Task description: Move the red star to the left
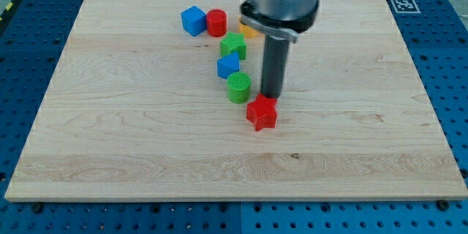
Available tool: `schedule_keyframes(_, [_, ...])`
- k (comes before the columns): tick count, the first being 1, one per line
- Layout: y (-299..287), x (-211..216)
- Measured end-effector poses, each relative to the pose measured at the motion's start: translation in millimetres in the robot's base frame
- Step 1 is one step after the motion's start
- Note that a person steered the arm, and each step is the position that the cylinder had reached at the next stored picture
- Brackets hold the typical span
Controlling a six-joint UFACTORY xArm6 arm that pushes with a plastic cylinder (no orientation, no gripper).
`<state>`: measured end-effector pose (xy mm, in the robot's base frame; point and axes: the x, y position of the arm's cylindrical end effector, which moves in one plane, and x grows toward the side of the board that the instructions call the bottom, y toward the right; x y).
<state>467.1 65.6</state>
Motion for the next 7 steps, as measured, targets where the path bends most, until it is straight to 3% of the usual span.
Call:
schedule_keyframes(1, [32.0,1.6])
schedule_keyframes(3, [33.6,46.9])
schedule_keyframes(4, [33.2,46.9])
schedule_keyframes(7, [-25.9,46.9])
